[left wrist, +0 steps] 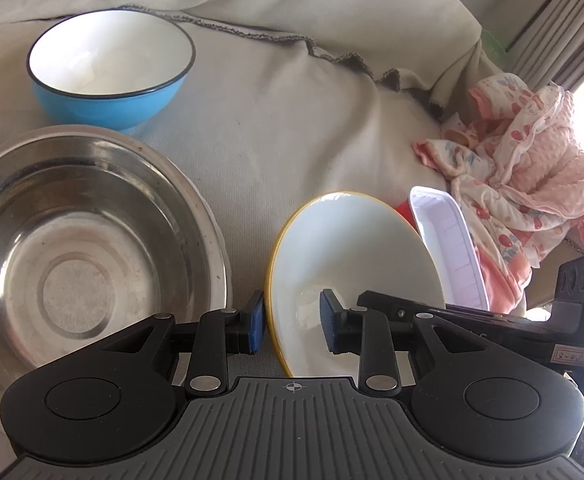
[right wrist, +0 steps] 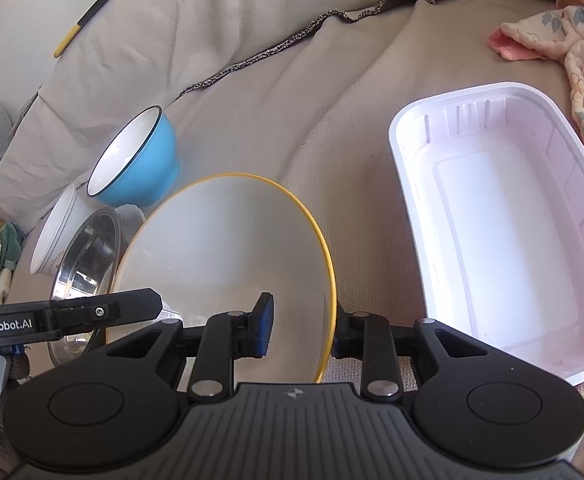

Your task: Organize plates and bowls

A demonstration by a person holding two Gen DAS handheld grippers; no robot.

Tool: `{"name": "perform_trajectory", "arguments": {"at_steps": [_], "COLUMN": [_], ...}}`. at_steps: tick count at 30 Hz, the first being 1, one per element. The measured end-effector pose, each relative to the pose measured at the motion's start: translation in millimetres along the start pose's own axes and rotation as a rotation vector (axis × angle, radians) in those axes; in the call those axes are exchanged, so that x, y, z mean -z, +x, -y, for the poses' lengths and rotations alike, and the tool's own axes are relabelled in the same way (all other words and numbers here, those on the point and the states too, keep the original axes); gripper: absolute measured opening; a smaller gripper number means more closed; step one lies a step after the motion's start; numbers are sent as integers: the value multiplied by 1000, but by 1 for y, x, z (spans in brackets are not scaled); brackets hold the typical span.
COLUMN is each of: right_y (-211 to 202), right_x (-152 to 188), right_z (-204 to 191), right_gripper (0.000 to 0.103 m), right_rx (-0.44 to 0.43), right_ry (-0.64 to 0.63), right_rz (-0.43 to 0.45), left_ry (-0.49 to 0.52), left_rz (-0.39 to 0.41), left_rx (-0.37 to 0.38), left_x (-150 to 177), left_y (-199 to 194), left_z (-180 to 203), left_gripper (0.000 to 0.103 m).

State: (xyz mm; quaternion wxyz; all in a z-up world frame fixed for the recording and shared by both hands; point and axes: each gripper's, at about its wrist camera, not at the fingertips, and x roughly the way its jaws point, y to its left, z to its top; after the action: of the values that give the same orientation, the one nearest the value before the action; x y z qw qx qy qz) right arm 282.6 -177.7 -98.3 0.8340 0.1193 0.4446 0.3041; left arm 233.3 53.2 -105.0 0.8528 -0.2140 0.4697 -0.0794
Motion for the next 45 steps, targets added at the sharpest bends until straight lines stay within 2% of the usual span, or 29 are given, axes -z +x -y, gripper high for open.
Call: {"name": "perform_trajectory", "arguments": {"at_steps": [6,9,12,15,17,19,21,24,27,32,36,39,41,43,45], "right_y": [-20,-34,-46,-49,-48,-43,-31,-3,29,77,121,148,163,173,174], "right_x": [-1,-10,-25,-46,-60,-72,-84,-102,-120,-141,-154,-158,-156,-154,-152], "right_z": [-13,-25,-43,-67,-87,-106,-126,-155,-180,-197,-188,-177,-171,-166,-162], "right_gripper": [28,29,37,42,46,55,56,56,62,65,65,64,58,37,35], "right_rx": [72,126,172,206,218,233,267,297,262,212,169,138,106,63,31], "right_ry": [-93,-164,-224,-260,-285,-321,-372,-429,-444,-388,-232,-118,-66,-25,4], "right_rz": [79,126,167,185,179,165,153,139,95,12,-83,-143,-182,-225,-249], "left_ry": [11,-12,-62,-60,-44,-58,-127,-158,-168,-170,-138,-148,-146,-133,-137], "left_rz": [57,155,251,317,327,343,333,292,275,254,224,194,191,189,188], "left_rx": [37,61,36,-45,-95,-81,-77,-89,-117,-173,-236,-220,-213,-217,-197], "left_x": [-8,-27,-63,-104,-124,-129,-133,-140,-148,-153,-154,-154,-154,-154,-153], "left_y": [-29,-54,-71,-75,-76,-78,-74,-66,-57,-37,-23,-16,-14,-14,-16], "left_z": [-9,-21,-39,-56,-71,-96,-121,-144,-156,-160,-159,-164,-163,-159,-155], "left_gripper": [29,29,29,29,29,29,29,29,29,29,29,26,27,31,35]}}
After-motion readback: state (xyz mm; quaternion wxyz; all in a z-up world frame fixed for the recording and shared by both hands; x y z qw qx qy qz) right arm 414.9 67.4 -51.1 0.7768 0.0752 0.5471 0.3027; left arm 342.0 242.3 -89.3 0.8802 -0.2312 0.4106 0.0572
